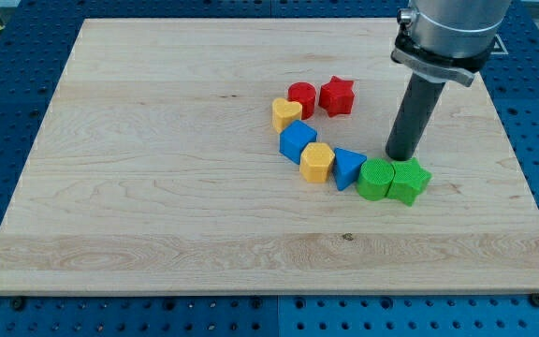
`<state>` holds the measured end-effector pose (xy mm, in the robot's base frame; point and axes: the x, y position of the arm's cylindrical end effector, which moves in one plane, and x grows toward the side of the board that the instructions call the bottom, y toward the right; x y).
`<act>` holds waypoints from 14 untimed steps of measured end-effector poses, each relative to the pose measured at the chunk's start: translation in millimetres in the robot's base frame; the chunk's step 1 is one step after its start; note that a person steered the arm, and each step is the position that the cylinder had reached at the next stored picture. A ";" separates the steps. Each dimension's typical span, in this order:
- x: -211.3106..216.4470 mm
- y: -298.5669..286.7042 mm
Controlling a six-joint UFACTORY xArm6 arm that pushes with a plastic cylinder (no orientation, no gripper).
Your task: Push the green blocks into the blue triangle
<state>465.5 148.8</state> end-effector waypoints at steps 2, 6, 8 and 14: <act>26.7 -22.9; 13.1 -42.2; 26.0 -69.5; 49.2 139.0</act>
<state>514.7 287.8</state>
